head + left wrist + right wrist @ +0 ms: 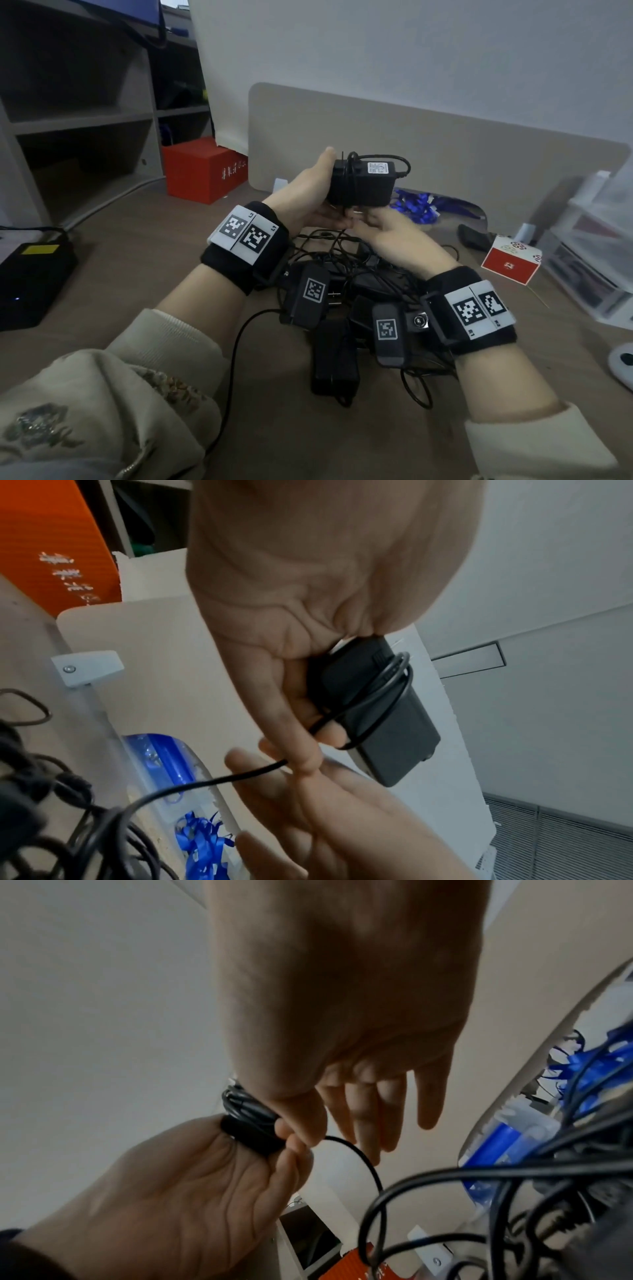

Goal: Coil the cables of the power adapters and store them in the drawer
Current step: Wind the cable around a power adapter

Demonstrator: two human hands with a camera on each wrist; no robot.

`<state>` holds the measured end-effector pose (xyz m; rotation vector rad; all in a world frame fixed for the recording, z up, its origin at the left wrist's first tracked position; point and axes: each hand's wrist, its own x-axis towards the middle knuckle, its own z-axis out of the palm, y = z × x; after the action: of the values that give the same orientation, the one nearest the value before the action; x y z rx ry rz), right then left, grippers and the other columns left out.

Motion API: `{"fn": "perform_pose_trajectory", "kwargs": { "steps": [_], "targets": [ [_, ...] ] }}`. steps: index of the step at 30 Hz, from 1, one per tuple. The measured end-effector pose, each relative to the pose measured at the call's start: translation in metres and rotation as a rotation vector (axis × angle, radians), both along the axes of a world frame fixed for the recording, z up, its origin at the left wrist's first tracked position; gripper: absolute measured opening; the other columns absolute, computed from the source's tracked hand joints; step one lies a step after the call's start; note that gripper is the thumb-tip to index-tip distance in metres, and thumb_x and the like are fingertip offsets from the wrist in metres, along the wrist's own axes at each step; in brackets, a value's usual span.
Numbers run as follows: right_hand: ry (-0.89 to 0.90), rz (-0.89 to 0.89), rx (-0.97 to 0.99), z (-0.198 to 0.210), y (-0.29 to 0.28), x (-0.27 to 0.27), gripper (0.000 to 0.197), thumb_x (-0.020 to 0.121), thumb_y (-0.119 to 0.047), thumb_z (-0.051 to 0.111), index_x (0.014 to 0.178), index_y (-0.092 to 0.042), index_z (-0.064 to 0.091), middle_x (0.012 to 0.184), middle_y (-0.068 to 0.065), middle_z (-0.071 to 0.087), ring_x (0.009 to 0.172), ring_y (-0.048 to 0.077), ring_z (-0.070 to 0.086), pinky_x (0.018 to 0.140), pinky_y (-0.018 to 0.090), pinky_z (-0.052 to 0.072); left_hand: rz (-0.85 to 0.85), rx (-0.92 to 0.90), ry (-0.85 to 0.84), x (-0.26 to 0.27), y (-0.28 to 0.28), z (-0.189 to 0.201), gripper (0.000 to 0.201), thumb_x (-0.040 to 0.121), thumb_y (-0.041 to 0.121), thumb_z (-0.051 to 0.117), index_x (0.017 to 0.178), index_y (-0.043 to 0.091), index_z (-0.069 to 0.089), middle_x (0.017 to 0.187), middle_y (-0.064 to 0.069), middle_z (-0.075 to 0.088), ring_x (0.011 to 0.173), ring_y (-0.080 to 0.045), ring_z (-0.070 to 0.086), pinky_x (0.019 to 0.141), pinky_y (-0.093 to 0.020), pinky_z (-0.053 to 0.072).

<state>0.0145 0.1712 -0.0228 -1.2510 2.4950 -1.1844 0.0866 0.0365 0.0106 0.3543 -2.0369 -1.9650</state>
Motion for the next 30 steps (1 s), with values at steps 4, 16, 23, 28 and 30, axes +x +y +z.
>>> {"fn": "perform_pose_trajectory", "kwargs": {
  "steps": [4,16,23,28,30],
  "targets": [
    [-0.044,0.071,-0.019,-0.003,-0.001,0.002,0.023,0.103,-0.013,0.043,0.096,-0.005,0.063,0.096,0.014,0.068,0.086,0.017,0.059,0.079,0.021,0.047,-0.014,-0.037,-0.017,-0.002,-0.001,-0.002,0.063,0.103,0.056,0.019,0.108,0.008,0.060,0.068,-0.013,0.065,0.050,-0.022,0.063,0.053,-0.027,0.054],
    [-0.152,-0.078,-0.142,-0.003,0.006,-0.003,0.027,0.097,-0.024,0.057,0.092,-0.001,0.070,0.050,-0.001,0.054,0.050,0.012,0.049,0.055,0.020,0.040,-0.021,-0.109,-0.021,0.004,0.000,0.003,0.050,0.102,0.057,0.026,0.086,0.019,0.054,0.073,-0.002,0.050,0.043,-0.011,0.039,0.037,-0.016,0.019],
    [-0.124,-0.107,-0.240,-0.004,0.008,-0.005,0.021,0.094,-0.001,0.057,0.079,-0.016,0.061,0.049,-0.006,0.058,0.040,0.002,0.051,0.053,0.021,0.047,-0.111,-0.181,-0.035,0.007,0.001,0.002,0.055,0.102,0.058,0.027,0.090,0.014,0.057,0.080,-0.004,0.057,0.045,-0.009,0.042,0.036,-0.017,0.028],
    [0.012,-0.129,-0.183,-0.002,0.009,-0.007,0.012,0.089,0.004,0.055,0.086,0.000,0.066,0.058,0.003,0.062,0.052,0.005,0.053,0.057,0.020,0.045,-0.165,-0.275,-0.053,0.010,-0.001,0.003,0.054,0.103,0.056,0.023,0.088,0.014,0.055,0.073,0.001,0.057,0.045,-0.009,0.036,0.041,-0.019,0.021],
    [0.058,-0.135,-0.148,-0.001,0.010,-0.005,0.018,0.089,0.007,0.052,0.077,-0.002,0.061,0.065,0.008,0.059,0.057,0.001,0.051,0.058,0.017,0.042,-0.204,-0.271,-0.040,0.010,0.000,0.004,0.051,0.105,0.050,0.022,0.080,0.016,0.050,0.055,0.009,0.052,0.046,-0.009,0.031,0.045,-0.022,0.018]
  ]
}}
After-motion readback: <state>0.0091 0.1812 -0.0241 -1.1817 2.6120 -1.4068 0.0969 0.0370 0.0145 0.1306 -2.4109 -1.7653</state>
